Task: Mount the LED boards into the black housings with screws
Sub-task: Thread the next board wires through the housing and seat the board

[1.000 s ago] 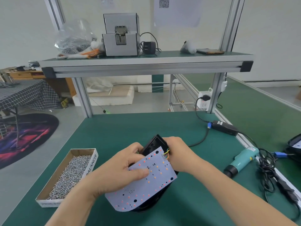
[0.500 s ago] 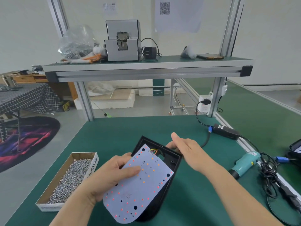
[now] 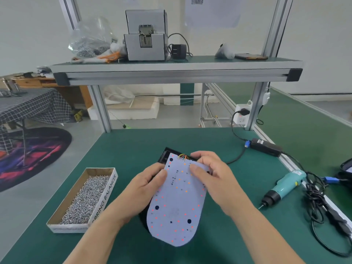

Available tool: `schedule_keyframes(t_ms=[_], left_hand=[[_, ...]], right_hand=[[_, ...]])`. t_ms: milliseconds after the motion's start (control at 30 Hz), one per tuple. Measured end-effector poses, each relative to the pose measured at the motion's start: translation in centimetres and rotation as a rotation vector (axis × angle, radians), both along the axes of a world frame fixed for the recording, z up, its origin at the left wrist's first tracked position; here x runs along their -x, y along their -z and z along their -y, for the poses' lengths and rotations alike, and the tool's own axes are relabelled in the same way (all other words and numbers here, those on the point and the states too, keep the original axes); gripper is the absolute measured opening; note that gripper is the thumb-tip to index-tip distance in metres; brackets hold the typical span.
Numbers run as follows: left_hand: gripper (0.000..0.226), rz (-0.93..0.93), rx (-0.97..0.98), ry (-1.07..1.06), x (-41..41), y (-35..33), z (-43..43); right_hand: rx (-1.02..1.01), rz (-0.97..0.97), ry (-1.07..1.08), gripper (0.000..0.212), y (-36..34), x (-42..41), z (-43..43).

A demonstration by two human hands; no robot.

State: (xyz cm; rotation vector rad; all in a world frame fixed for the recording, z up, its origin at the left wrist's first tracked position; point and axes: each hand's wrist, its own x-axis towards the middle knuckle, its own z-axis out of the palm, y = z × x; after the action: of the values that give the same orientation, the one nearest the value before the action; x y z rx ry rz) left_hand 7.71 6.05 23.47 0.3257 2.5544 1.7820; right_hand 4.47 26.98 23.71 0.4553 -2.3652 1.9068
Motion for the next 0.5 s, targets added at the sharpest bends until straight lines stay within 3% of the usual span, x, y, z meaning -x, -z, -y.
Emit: schedule_keyframes(t_ms=[100,233,367,500], left_hand=[[0.045,-0.059,-0.081,0.01,-0.1,0.5,-0.6],[0.057,-0.002,-0.151,-0.094,0.1,1.5,-1.0],[0.027,-0.01,-0.215,-0.229,0.0,2.3,-1.6],[0.007,0.034,-0.28,-0.3,-0.3,3.1,-1.9]], right_hand=[[-0.135,-0.183,0.086,0.02,0.1,-0.2,0.7],[-0.127,-0.287,0.188,0.024,0.9,-0.1,1.2],[-0.235,-0.355,0.154,0.026,1.2,-0.2,1.3],[-0.501,-0.633,0.215,0.016,0.6,-0.1,0.6]])
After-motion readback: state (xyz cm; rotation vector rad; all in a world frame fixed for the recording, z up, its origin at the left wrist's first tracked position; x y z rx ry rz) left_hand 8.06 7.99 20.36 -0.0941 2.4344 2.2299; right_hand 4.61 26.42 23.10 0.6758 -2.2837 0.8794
